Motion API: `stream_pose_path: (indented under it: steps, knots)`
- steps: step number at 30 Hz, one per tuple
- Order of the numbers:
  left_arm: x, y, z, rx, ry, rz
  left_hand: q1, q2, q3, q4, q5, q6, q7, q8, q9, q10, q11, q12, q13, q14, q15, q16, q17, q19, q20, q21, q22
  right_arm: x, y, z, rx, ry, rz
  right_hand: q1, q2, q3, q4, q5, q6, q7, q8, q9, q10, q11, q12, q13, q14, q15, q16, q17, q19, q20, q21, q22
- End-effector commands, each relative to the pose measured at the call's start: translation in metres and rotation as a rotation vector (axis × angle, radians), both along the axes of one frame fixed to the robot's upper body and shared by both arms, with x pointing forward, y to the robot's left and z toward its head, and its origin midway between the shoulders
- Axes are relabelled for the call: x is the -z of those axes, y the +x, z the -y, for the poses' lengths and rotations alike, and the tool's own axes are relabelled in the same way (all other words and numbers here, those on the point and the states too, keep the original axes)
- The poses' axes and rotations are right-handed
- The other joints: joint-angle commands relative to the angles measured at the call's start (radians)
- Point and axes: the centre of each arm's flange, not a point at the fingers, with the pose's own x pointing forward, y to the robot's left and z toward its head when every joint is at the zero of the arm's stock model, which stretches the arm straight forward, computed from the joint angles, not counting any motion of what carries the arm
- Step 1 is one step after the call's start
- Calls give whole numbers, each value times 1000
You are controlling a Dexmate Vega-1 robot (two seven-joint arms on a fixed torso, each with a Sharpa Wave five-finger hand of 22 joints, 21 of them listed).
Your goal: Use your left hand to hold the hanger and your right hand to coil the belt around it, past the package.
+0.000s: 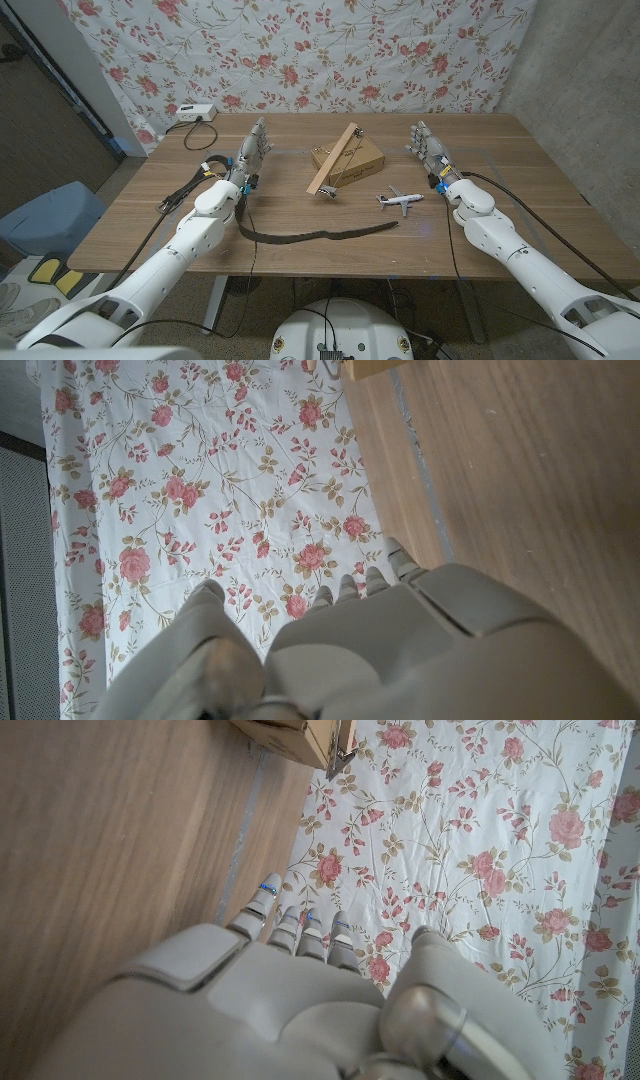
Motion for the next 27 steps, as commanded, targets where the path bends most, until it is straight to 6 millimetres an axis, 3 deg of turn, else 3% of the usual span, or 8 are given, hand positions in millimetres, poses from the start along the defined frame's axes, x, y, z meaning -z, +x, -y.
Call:
stream_pose_path:
  steps: [1, 3, 6, 8, 15, 18, 20, 27]
  knots:
    - [-5, 2, 11, 11, 81, -61, 27, -13, -3, -22, 4, -136, 22, 16, 6, -69, 28, 20, 5, -45, 25, 23, 3, -23, 46, 6, 4, 0, 2, 4, -1, 4, 6, 9, 1, 8, -1, 6, 9, -1, 5, 3, 6, 1, 8, 2, 0, 8, 4, 1, 1, 8, 2, 1]
    - [-7, 0, 13, 0, 104, -86, 43, -28, -11, -38, -1, -90, 34, 26, 8, -12, 43, 37, 8, 21, 45, 35, 4, 32, 80, 9, 5, 0, 2, 5, 0, 6, 9, 9, 1, 8, -2, 6, 9, -2, 5, 3, 5, 1, 8, 2, 1, 9, 5, 1, 1, 8, 1, 1]
    - [-9, -2, 17, 15, 129, -132, 57, -39, -22, -55, -8, -16, 58, 37, 11, 104, 62, 72, 13, 120, 61, 50, 6, 107, 95, 12, 7, 0, 1, 6, 1, 6, 13, 9, 0, 8, -3, 6, 9, -1, 5, 3, 5, 2, 9, 2, 1, 11, 5, 1, 2, 8, 0, 1]
    - [-10, -2, 18, 33, 139, -160, 63, -39, -27, -62, -14, 24, 68, 41, 12, 154, 66, 84, 15, 195, 63, 64, 8, 150, 94, 12, 8, 0, 0, 7, 2, 6, 15, 9, 0, 8, -3, 6, 9, -3, 5, 3, 6, 1, 9, 2, 2, 11, 6, 1, 2, 9, -1, 1]
    - [-10, -7, 19, 62, 173, -231, 74, -40, -38, -78, -31, 169, 119, 63, 15, 307, 92, 119, 21, 346, 45, 88, 12, 237, 99, 4, 10, 4, -2, 11, 1, 12, 17, 8, 0, 8, -5, 6, 7, -4, 5, 3, 10, 4, 11, 2, 5, 15, 8, 1, 7, 11, -2, 2]
    - [-9, -10, 19, 75, 194, -261, 79, -40, -40, -84, -36, 216, 133, 70, 17, 356, 93, 130, 22, 402, 39, 100, 13, 277, 97, 7, 10, 5, -3, 12, -1, 14, 19, 8, 0, 9, -5, 6, 7, -5, 5, 3, 9, 4, 11, 2, 6, 15, 8, 1, 7, 12, -3, 2]
    - [-8, -12, 19, 83, 198, -276, 92, -43, -39, -96, -40, 261, 162, 79, 18, 390, 92, 136, 23, 446, 34, 108, 13, 311, 98, 9, 10, 5, -4, 12, -2, 16, 21, 8, 0, 9, -5, 6, 7, -5, 6, 3, 10, 5, 11, 2, 6, 15, 8, 1, 8, 12, -3, 2]
    - [-6, -21, 18, 73, 249, -328, 130, -41, -31, -129, -53, 383, 190, 99, 22, 498, 91, 157, 30, 579, 14, 136, 14, 422, 98, 18, 10, 9, -8, 13, -7, 17, 24, 7, 0, 9, -6, 6, 7, -7, 6, 3, 10, 6, 12, 2, 8, 15, 9, 1, 9, 13, -5, 2]
